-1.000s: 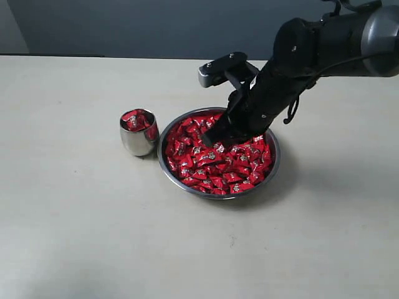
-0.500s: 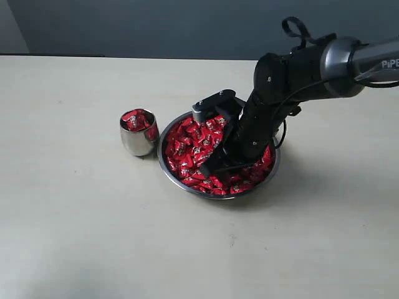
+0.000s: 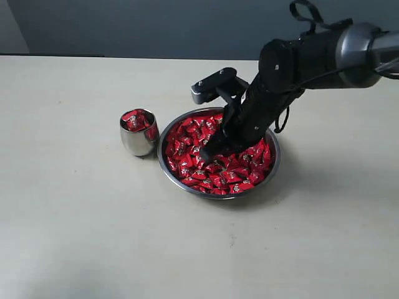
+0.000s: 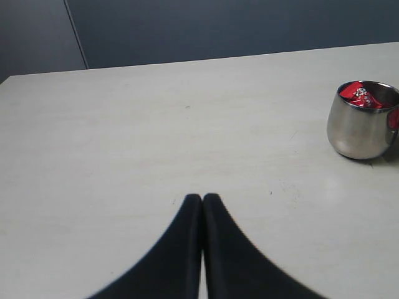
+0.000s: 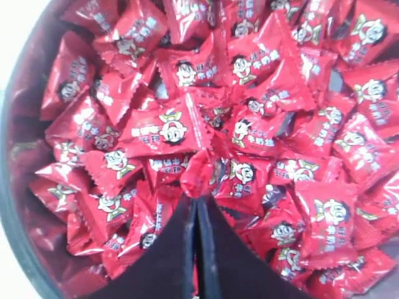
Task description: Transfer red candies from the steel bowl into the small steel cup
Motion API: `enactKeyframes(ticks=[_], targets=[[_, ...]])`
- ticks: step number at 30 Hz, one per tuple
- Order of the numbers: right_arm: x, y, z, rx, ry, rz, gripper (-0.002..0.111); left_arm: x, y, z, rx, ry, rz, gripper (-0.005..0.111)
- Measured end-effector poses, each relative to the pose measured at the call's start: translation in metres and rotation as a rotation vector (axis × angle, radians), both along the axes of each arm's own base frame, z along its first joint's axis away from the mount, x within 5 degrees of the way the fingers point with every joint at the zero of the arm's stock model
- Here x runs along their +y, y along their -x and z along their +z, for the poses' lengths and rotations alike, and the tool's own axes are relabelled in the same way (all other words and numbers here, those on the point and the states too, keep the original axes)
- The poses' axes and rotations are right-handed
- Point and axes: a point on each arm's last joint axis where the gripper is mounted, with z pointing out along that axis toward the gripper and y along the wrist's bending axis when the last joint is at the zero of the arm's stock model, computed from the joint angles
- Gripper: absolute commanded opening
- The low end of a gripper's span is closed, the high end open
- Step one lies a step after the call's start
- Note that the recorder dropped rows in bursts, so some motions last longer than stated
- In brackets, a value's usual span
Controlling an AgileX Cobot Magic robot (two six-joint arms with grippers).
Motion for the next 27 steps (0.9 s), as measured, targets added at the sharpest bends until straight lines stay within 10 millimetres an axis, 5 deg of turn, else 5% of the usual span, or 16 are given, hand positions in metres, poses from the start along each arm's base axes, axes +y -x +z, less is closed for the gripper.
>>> enactKeyframes(ticks=[9,15,19,27], targets=[[0.002,0.007,0.035,-0.067,-0.069,-0.002,-0.001,0.0,0.0,0.0,0.0,0.0,0.0,0.0],[0.062,-0.003,0.076,-0.169,-0.269,0.036,-0.001,0.0,0.0,0.0,0.0,0.0,0.0,0.0],[0.092,-0.024,0.062,-0.134,-0.295,0.04,-0.001,0.0,0.0,0.0,0.0,0.0,0.0,0.0],[0.114,-0.043,0.025,-0.067,-0.274,0.039,-0.001,0.0,0.0,0.0,0.0,0.0,0.0,0.0]])
